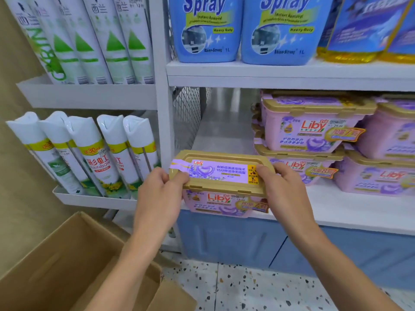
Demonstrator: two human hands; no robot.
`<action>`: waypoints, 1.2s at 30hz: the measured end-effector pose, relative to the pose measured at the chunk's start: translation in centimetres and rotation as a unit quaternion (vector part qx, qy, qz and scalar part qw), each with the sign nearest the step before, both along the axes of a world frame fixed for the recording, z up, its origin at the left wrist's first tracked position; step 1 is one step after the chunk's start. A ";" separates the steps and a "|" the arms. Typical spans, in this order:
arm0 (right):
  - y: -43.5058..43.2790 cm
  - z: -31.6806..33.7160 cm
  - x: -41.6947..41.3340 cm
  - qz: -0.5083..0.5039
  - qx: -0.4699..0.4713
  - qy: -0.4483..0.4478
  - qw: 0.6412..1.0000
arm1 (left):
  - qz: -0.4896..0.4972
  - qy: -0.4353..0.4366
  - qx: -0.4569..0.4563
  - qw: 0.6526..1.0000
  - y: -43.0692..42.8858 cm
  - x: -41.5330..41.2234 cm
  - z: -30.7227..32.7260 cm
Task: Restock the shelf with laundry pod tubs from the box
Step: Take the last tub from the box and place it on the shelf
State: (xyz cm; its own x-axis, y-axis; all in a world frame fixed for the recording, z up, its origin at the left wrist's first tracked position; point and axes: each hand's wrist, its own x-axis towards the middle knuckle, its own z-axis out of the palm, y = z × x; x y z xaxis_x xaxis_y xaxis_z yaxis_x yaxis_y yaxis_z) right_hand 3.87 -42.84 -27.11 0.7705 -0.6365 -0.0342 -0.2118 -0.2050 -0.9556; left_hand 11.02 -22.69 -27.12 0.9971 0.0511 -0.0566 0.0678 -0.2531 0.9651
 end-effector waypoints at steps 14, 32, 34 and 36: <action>0.0 -5.0 0.1 0.152 0.030 -0.081 0.985 | -0.029 -0.048 -0.019 0.998 -2.8 -0.1 -3.7; -0.7 -6.8 5.9 0.084 -0.030 -0.131 0.987 | -0.019 -0.208 0.057 0.976 -6.9 3.3 -8.6; -0.9 -6.8 6.6 0.079 -0.034 -0.130 0.988 | -0.011 -0.215 0.061 0.975 -7.3 3.9 -8.8; -1.1 -6.8 7.2 0.077 -0.037 -0.129 0.988 | -0.009 -0.213 0.057 0.975 -7.6 4.4 -8.7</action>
